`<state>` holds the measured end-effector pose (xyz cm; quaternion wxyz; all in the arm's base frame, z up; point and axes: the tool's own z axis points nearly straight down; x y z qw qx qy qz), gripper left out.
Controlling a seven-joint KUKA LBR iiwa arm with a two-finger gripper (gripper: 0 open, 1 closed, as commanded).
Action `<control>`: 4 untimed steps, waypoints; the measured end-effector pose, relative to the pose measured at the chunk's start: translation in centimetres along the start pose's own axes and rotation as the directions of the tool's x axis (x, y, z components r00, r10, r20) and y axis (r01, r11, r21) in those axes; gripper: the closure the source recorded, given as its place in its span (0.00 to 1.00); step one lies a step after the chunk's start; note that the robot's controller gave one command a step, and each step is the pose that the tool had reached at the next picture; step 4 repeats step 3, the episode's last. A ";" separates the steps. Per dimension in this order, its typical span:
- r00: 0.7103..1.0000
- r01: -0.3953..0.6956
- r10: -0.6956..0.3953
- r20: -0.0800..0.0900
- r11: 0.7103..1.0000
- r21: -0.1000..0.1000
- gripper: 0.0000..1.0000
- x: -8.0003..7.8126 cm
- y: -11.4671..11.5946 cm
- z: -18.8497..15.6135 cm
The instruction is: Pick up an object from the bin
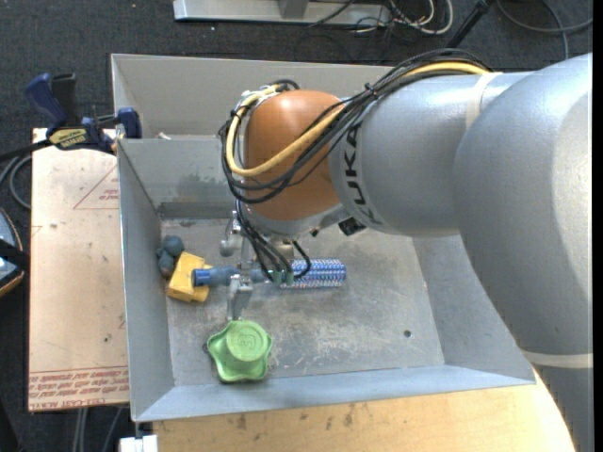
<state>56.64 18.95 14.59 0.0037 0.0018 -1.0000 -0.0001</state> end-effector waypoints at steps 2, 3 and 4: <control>0.996 0.081 -0.081 0.025 0.997 -0.007 1.00 -2.0 -0.2 6.7; 0.999 0.048 -0.048 0.017 0.999 -0.004 1.00 -3.6 2.6 -6.6; 0.999 0.048 -0.048 0.017 0.999 -0.004 1.00 -3.6 2.6 -6.6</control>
Offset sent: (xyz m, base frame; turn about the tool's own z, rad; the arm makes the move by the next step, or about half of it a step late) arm 0.0141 -0.0051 -0.0759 -0.0826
